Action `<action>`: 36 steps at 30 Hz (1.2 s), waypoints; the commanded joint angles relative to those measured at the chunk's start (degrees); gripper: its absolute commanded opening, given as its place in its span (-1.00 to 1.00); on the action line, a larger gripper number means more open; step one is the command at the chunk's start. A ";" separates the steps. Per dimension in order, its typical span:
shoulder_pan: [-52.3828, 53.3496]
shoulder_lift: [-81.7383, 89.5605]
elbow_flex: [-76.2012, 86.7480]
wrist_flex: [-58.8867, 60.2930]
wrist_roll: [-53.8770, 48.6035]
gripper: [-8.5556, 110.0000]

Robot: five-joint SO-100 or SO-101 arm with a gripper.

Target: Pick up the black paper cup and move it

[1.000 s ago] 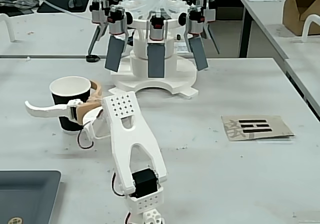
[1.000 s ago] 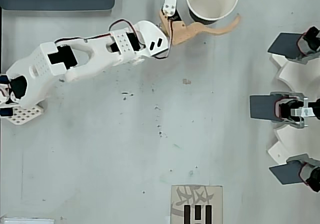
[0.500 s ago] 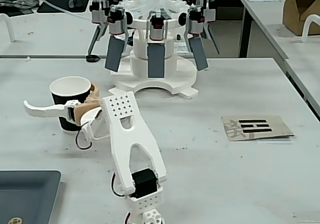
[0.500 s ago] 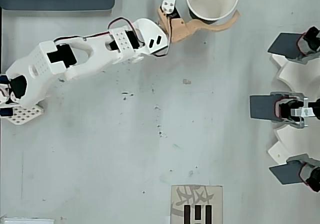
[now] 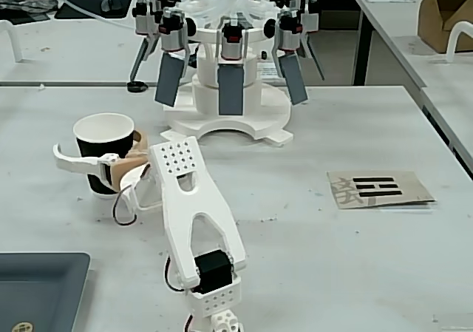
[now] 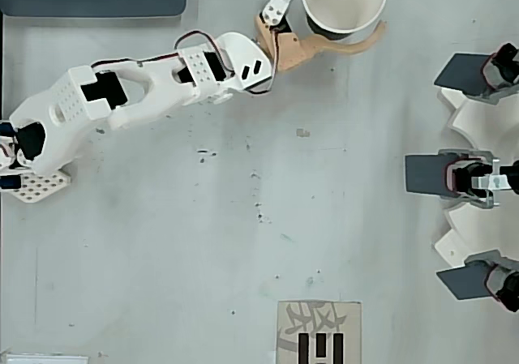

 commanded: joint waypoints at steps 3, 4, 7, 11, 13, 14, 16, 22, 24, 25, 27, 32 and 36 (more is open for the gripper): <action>-0.70 1.49 -2.37 -1.14 0.35 -0.31; -0.70 1.49 -2.37 -1.23 0.35 -0.32; -0.70 1.49 -2.37 -1.41 0.44 -0.36; -0.70 1.49 -2.37 -1.85 0.44 -0.40; -0.70 1.49 -2.37 -1.85 0.44 -0.44; -0.70 1.49 -2.37 -1.85 0.44 -0.46; -0.70 1.58 -2.37 -1.93 0.44 -0.49; -0.70 1.76 -2.37 -1.93 0.44 -0.58; -0.70 1.85 -2.37 -1.93 0.44 -0.61; -0.70 2.02 -2.37 -1.93 0.44 -0.62; -0.70 2.29 -2.29 -1.93 0.35 -0.64; -0.53 4.39 0.09 -1.85 0.18 -0.71; -0.35 7.12 3.52 -2.37 0.00 -0.74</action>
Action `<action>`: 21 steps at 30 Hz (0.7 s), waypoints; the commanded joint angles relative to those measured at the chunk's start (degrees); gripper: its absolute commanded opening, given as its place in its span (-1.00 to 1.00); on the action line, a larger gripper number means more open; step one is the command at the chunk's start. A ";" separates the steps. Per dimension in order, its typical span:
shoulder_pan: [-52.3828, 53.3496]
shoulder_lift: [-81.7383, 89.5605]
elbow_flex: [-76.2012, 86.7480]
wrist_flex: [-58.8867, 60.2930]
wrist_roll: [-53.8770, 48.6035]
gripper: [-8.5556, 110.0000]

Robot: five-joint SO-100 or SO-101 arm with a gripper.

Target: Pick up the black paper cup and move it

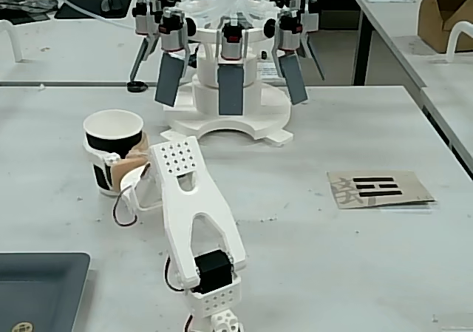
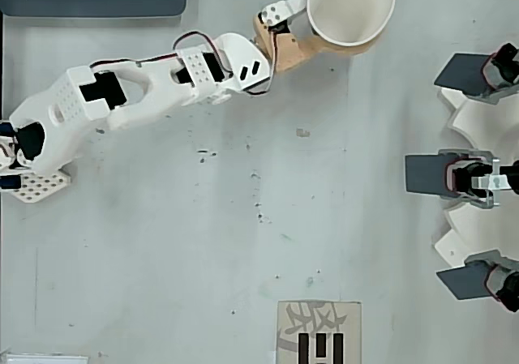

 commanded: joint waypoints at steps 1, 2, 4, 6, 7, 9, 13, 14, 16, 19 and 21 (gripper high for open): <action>-0.26 7.47 1.49 -1.58 0.09 -0.74; -0.26 8.09 2.02 -1.67 0.09 -0.75; -0.18 9.32 2.99 -1.67 0.00 -0.76; -0.18 10.46 3.69 -1.67 -0.09 -0.77; -0.18 10.90 3.96 -1.67 -0.18 -0.77; -0.09 11.87 4.75 -1.67 -0.18 -0.77; -0.09 14.94 7.91 -1.41 -0.79 -0.77; 0.00 15.91 9.05 -1.41 -0.79 -0.77; 0.18 18.02 11.69 -1.49 -1.05 -0.77; 0.70 21.18 15.82 -1.67 -1.41 -0.77; 1.05 23.29 18.28 -1.93 -1.67 -0.77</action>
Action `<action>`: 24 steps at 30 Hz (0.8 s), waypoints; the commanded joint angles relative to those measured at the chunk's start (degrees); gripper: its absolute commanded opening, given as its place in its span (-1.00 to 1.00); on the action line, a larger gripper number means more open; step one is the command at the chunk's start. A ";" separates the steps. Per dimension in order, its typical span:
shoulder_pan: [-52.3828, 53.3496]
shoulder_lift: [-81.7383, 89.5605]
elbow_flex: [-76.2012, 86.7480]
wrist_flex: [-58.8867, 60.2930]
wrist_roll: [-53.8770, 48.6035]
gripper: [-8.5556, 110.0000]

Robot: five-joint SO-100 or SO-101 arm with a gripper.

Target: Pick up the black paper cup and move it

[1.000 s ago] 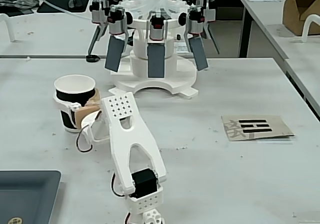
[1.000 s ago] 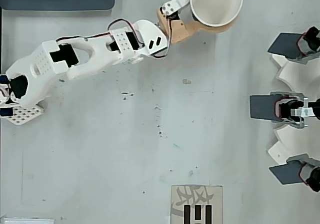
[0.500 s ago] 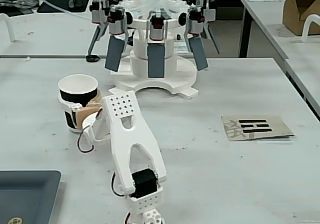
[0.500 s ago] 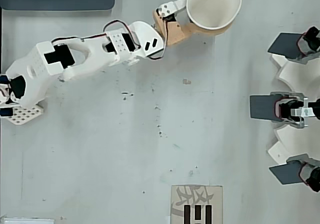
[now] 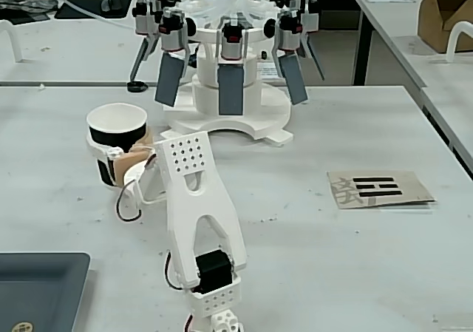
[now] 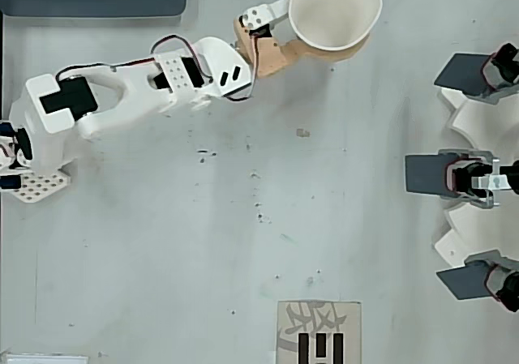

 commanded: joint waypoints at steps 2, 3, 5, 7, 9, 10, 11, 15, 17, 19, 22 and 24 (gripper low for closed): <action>1.23 8.35 3.69 -1.58 -0.79 -0.77; 1.41 9.40 5.01 -1.67 -0.88 -0.76; 1.58 11.16 7.21 -2.02 -1.14 -0.76; 1.67 12.66 9.05 -2.20 -1.41 -0.76; 1.67 14.06 10.63 -2.46 -1.67 -0.76; 1.67 14.85 11.43 -2.46 -1.93 -0.76; 1.67 15.56 12.13 -2.46 -2.20 -0.76; 1.76 18.46 14.94 -2.46 -2.55 -0.75; 1.76 19.95 16.44 -2.46 -2.72 -0.75; 1.85 21.27 18.11 -2.55 -3.43 -0.75; 1.93 23.12 21.36 -3.69 -3.69 -0.72; 2.02 24.70 24.35 -4.75 -3.96 -0.71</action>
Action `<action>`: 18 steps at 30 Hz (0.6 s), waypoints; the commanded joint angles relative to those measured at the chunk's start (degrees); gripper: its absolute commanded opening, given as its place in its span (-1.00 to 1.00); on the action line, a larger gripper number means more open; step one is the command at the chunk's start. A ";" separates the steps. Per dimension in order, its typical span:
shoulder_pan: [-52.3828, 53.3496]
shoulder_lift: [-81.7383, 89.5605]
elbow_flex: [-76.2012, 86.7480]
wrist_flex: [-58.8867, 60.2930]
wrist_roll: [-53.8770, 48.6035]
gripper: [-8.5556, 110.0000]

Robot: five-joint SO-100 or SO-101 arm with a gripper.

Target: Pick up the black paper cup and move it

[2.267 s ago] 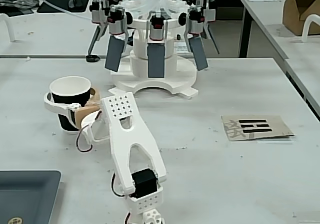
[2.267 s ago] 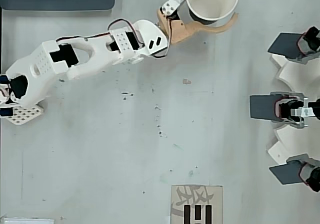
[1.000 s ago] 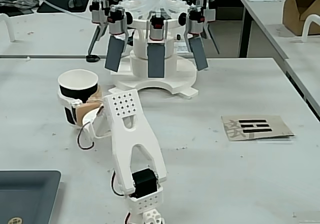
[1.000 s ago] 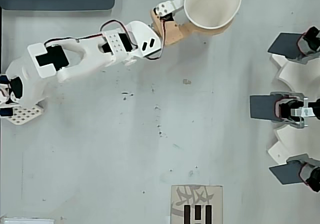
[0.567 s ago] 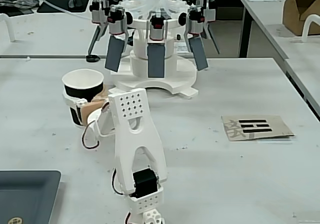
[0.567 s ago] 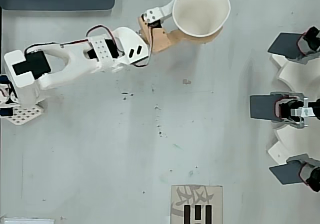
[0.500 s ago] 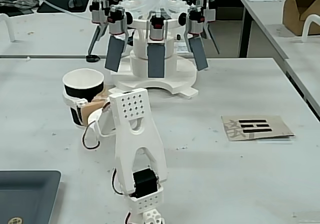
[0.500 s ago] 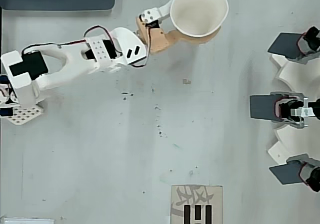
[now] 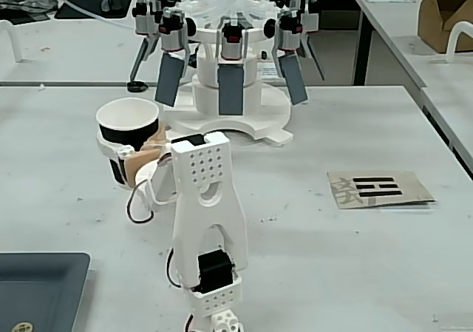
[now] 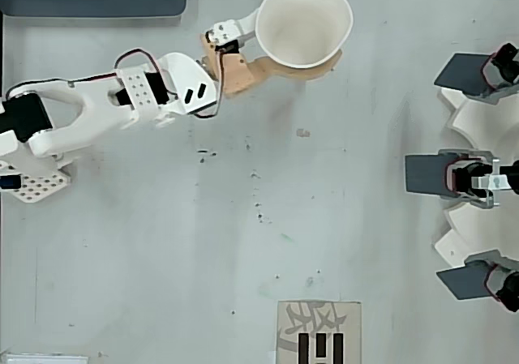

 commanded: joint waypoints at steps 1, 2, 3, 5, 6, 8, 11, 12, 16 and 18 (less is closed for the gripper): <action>0.79 5.62 3.34 -2.20 -0.79 -0.71; 0.88 6.68 4.83 -2.20 -0.97 -0.71; 1.14 7.65 6.06 -2.20 -1.41 -0.71; 1.93 9.32 7.65 -2.20 -1.93 -0.72; 2.46 10.20 8.26 -2.20 -2.20 -0.72; 3.43 11.69 9.67 -2.29 -2.55 -0.72; 4.39 13.89 12.13 -2.29 -2.81 -0.72; 4.66 14.59 12.92 -2.29 -2.90 -0.72; 5.10 16.79 14.85 -2.29 -3.16 -0.72; 5.45 17.67 15.73 -2.29 -3.34 -0.73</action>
